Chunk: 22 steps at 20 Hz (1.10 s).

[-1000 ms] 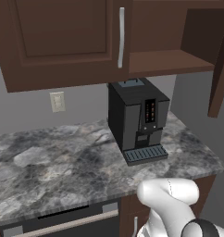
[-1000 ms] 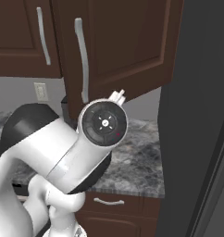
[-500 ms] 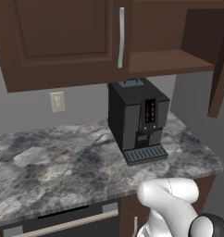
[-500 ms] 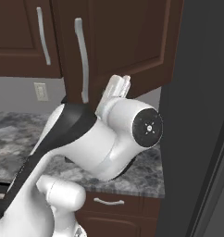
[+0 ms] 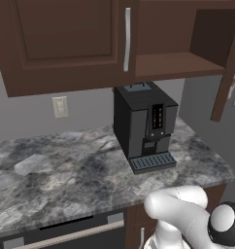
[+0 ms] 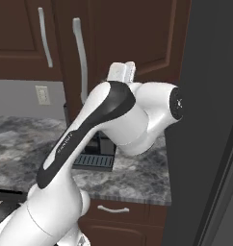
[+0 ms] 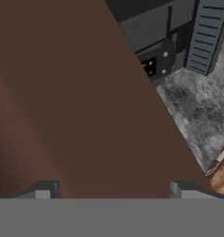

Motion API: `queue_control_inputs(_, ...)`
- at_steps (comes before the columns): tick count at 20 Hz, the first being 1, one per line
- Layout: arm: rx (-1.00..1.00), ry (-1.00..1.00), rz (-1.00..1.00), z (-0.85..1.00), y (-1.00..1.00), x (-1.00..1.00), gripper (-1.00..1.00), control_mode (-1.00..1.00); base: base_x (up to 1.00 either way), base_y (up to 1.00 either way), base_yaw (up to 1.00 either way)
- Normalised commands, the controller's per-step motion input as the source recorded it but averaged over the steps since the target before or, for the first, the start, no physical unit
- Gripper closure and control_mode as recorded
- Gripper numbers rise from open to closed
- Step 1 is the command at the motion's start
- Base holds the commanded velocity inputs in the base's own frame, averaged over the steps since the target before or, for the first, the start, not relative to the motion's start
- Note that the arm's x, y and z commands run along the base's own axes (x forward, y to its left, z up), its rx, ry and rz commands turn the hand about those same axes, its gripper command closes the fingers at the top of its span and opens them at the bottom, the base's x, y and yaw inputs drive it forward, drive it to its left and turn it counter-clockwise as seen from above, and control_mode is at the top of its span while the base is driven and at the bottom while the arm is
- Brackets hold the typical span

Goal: Close all open cabinet doors.

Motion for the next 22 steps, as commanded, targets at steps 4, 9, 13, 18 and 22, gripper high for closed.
queue_control_inputs(4,-0.07,-0.1,0.17,0.0,0.67,0.26,-1.0,-1.0,0.0,0.0,0.0)
queue_control_inputs(9,-0.07,-0.09,0.04,-0.04,0.78,0.48,-1.0,-1.0,0.0,0.0,0.0)
queue_control_inputs(13,-0.09,-0.05,0.0,-0.09,0.72,0.59,-1.0,-1.0,0.0,0.0,0.0)
queue_control_inputs(18,-0.08,-0.04,-0.02,-0.08,0.66,0.62,-1.0,-1.0,0.0,0.0,0.0)
queue_control_inputs(22,-0.05,-0.01,-0.1,-0.09,0.58,0.65,-1.0,-1.0,0.0,0.0,0.0)
